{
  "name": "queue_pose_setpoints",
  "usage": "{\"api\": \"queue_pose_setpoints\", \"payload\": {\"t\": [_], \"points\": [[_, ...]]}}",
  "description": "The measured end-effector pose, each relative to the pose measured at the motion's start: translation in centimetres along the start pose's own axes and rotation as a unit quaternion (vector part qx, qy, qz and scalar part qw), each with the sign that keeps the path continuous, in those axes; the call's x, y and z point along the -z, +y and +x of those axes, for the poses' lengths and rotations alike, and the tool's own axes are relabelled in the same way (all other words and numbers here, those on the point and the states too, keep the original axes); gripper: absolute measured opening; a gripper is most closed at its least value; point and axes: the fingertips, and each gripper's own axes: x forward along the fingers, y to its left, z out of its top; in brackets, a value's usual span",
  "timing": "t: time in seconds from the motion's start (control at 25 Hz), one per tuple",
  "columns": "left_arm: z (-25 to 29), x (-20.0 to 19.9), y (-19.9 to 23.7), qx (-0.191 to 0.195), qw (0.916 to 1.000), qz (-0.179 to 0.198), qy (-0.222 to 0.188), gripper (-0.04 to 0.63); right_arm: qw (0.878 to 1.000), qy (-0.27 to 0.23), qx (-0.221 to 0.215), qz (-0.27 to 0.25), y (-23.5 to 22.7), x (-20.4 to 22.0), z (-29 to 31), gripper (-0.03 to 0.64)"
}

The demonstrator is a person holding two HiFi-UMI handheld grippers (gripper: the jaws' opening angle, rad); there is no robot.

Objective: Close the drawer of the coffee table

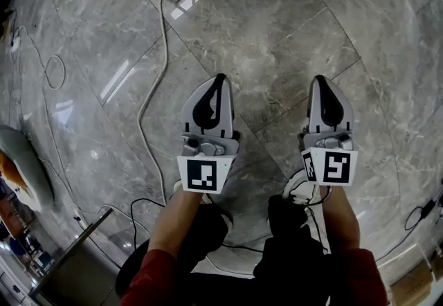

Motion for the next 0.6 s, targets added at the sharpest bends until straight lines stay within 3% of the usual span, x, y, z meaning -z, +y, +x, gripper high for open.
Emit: {"api": "queue_pose_setpoints", "payload": {"t": [0.16, 0.28, 0.44, 0.6], "points": [[1.3, -8.1, 1.1, 0.031, 0.9983, 0.05, -0.007, 0.014, 0.998, 0.014, 0.017, 0.06, 0.0, -6.3, -1.4, 0.025], [1.1, -15.1, 2.5, 0.02, 0.9992, 0.033, 0.01, 0.013, 0.998, 0.028, 0.019, 0.052, 1.1, -13.0, -3.4, 0.025], [-0.4, -27.7, 3.4, 0.024, 0.9988, 0.039, 0.015, 0.014, 0.998, 0.045, 0.021, 0.038, 1.4, -24.5, -6.7, 0.025], [-2.5, -41.8, 5.0, 0.01, 0.9972, 0.043, 0.061, 0.012, 0.997, 0.073, 0.022, 0.025, 2.1, -38.0, -10.9, 0.025]]}}
